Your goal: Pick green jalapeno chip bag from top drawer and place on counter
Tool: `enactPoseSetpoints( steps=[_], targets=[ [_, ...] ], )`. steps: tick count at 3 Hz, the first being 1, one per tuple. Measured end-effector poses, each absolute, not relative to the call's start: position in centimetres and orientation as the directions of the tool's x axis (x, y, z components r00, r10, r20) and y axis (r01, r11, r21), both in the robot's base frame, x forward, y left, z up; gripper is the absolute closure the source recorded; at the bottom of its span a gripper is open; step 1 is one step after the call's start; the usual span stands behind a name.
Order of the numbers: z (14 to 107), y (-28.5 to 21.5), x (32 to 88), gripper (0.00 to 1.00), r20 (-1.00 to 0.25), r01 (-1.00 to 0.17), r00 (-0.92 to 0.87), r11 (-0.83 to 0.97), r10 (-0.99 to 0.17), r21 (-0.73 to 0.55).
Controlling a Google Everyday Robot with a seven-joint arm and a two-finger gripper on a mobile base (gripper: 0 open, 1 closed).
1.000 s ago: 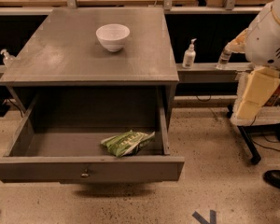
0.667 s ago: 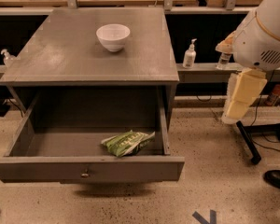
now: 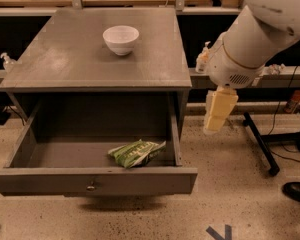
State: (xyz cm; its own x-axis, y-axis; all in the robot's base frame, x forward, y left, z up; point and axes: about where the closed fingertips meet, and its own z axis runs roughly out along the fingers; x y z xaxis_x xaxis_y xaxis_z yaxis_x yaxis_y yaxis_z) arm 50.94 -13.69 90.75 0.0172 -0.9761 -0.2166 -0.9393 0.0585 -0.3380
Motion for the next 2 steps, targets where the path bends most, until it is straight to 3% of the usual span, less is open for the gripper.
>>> enactPoseSetpoints(
  steps=[2],
  targets=[
    [88.9, -11.2, 51.9, 0.0, -0.264, -0.939, 0.069, 0.027, -0.962, -0.342]
  ],
)
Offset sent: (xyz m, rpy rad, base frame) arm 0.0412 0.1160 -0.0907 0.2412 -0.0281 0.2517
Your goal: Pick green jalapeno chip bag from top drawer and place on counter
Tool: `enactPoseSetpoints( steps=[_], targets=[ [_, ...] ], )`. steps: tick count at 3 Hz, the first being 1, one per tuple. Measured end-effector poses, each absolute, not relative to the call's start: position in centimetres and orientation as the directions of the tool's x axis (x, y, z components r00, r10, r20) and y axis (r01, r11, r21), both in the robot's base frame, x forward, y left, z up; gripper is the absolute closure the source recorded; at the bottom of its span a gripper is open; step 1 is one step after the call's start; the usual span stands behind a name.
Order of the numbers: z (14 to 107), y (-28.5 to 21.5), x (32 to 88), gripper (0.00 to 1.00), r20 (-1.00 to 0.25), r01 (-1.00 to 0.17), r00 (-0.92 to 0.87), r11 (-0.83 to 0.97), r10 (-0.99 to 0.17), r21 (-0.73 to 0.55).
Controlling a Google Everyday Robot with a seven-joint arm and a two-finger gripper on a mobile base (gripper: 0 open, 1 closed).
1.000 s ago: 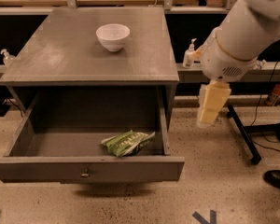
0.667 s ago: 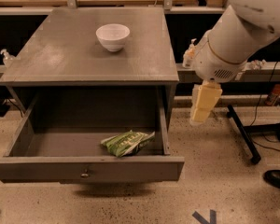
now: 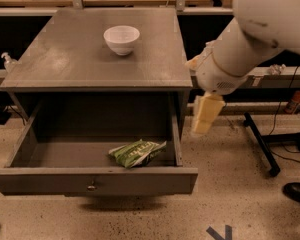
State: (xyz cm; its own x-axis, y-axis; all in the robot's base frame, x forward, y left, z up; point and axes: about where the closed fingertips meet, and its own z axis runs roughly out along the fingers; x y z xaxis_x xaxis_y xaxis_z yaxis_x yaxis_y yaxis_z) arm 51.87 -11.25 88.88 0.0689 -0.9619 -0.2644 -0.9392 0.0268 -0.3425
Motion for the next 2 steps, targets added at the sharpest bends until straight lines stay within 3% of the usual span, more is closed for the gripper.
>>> enactPoseSetpoints(
  steps=[2],
  targets=[
    [80.6, -0.4, 54.3, 0.03, -0.385, -0.916, 0.257, -0.096, -0.886, -0.39]
  ],
)
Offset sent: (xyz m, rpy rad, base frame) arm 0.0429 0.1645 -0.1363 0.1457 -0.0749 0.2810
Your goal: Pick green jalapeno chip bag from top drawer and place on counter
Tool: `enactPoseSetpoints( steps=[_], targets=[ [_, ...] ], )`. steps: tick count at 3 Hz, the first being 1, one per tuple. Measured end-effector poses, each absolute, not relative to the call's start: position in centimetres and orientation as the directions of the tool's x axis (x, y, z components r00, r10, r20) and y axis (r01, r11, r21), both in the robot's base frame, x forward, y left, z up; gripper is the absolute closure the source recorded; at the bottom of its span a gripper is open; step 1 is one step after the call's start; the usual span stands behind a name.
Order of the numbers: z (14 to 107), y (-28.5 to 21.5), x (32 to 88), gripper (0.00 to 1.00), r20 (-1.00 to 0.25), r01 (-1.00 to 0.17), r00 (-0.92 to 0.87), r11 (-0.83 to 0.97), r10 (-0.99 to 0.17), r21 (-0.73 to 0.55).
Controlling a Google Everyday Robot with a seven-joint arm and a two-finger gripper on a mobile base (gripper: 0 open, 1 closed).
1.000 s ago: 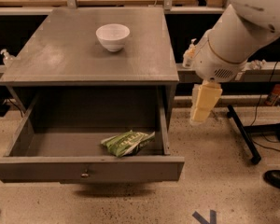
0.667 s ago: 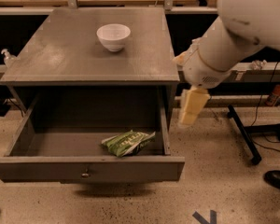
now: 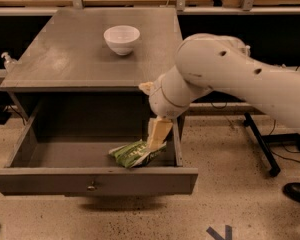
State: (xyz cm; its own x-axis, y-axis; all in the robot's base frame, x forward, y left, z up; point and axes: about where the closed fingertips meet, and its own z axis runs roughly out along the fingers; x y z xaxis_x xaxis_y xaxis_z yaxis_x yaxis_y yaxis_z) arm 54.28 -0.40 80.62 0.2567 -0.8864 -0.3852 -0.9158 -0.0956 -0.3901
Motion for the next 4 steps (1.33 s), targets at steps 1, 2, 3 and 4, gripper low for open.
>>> enactPoseSetpoints(
  steps=[1, 2, 3, 4],
  targets=[
    [77.4, 1.4, 55.3, 0.19, -0.375, -0.89, 0.335, -0.159, -0.865, -0.428],
    [74.9, 1.5, 55.8, 0.28, -0.322, -0.851, 0.431, -0.261, -0.843, -0.455],
    [73.8, 1.0, 55.7, 0.15, -0.249, -0.788, 0.549, -0.395, -0.798, -0.471],
    [75.5, 0.1, 55.5, 0.08, -0.201, -0.729, 0.614, -0.451, -0.763, -0.515]
  ],
)
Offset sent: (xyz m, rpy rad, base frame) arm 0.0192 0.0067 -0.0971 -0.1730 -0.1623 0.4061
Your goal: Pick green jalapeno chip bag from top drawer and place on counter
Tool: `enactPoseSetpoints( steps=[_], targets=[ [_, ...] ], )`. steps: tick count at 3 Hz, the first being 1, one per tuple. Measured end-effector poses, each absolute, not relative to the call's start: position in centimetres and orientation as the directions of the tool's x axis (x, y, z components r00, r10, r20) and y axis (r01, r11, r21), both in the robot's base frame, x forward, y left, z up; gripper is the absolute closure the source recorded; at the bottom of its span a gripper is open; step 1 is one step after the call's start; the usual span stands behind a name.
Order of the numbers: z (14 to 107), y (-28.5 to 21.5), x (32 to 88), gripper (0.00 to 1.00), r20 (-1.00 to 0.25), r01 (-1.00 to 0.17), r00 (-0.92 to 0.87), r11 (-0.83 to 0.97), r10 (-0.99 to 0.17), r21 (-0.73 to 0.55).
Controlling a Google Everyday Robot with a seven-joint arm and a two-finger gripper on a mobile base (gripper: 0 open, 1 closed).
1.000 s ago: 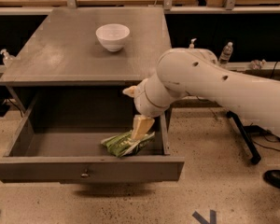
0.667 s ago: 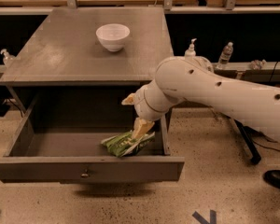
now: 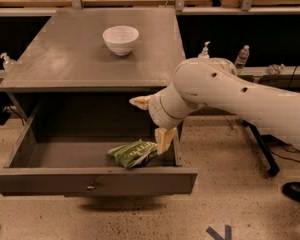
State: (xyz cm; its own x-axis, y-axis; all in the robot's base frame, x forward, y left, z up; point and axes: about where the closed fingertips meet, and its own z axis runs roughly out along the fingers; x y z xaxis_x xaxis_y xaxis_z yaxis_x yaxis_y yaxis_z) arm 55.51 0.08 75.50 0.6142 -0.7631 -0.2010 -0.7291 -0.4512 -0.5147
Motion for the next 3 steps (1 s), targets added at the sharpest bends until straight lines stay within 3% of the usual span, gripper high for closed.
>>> enactPoseSetpoints(
  steps=[3],
  targets=[
    [72.9, 2.2, 54.6, 0.07, -0.182, -0.683, 0.696, -0.564, -0.694, -0.464]
  ],
)
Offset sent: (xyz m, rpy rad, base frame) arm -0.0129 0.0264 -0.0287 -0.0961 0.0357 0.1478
